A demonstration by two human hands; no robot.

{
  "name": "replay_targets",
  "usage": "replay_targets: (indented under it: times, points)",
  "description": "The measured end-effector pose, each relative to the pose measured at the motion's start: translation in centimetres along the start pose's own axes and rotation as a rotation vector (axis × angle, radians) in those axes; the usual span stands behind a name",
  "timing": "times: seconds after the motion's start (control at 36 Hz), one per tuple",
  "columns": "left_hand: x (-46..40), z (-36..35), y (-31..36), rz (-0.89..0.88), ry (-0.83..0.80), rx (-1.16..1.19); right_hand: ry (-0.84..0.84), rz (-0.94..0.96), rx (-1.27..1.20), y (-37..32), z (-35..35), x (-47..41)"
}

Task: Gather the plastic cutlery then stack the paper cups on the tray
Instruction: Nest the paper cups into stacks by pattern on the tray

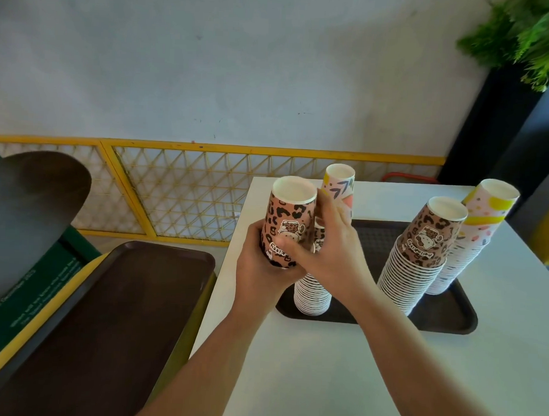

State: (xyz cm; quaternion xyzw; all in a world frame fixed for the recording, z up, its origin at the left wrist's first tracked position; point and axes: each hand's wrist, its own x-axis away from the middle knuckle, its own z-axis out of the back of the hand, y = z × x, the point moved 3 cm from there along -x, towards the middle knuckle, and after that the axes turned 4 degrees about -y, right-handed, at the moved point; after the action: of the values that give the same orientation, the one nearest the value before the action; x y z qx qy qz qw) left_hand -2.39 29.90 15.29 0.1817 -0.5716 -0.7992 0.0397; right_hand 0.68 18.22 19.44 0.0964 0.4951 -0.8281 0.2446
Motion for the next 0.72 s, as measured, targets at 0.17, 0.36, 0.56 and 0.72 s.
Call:
replay_targets:
  times: [0.17, 0.36, 0.56, 0.72]
  points:
    - [-0.8, -0.6, 2.6, -0.129, -0.023, -0.023, 0.017, 0.021, -0.076, -0.5, 1.3, -0.6]
    - [-2.0, -0.9, 2.9, -0.124, -0.074, 0.205, 0.218, 0.043, -0.189, -0.8, 4.4, -2.4]
    - [-1.8, -2.9, 0.5, 0.115, -0.033, 0.279, 0.179, -0.026, -0.135, 2.7, 4.4, -3.8]
    - [-0.8, -4.7, -1.4, 0.204, -0.074, 0.231, 0.041, -0.092, -0.063, 6.5, 1.9, -2.9]
